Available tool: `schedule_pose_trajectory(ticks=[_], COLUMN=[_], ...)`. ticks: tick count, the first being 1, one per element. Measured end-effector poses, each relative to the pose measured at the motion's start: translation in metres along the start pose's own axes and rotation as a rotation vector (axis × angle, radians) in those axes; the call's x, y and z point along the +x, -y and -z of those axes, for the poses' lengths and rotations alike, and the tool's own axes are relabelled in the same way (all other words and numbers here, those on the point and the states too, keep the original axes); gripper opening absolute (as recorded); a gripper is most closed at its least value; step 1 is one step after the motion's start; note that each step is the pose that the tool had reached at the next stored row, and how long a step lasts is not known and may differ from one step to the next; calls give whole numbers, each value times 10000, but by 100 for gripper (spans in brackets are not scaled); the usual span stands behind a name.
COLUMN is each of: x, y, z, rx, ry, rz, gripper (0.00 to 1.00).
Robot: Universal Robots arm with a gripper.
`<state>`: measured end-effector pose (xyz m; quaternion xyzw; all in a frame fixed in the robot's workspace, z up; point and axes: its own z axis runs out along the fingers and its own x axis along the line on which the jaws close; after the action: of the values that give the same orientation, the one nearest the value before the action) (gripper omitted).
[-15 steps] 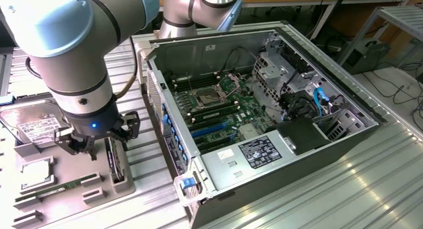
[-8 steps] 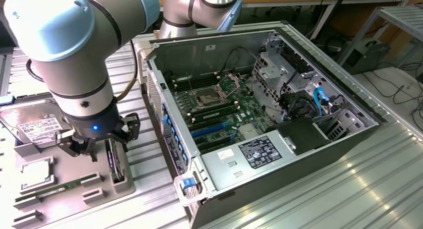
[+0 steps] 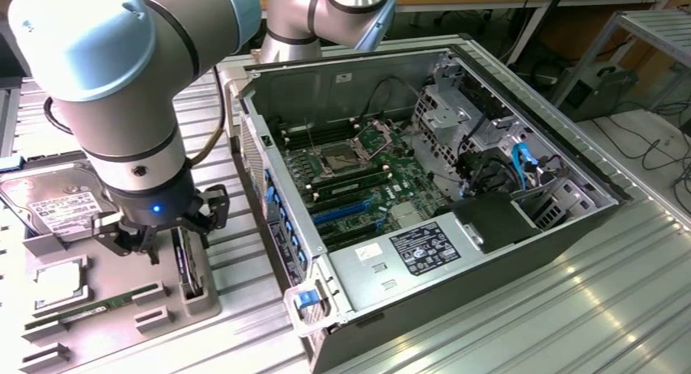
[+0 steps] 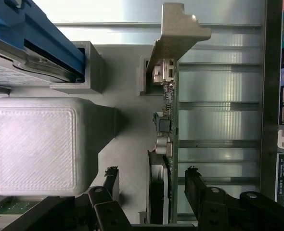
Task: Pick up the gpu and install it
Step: 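Pick up the gpu and move the gpu toward the slot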
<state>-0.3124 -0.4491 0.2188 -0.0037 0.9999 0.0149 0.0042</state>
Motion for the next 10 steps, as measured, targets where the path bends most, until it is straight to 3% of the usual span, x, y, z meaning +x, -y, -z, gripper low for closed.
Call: schedule_pose_trajectory(ticks=[10], x=[-7], y=[-28], z=[-2], rx=[1], ry=[-1], rz=[1], gripper=[66])
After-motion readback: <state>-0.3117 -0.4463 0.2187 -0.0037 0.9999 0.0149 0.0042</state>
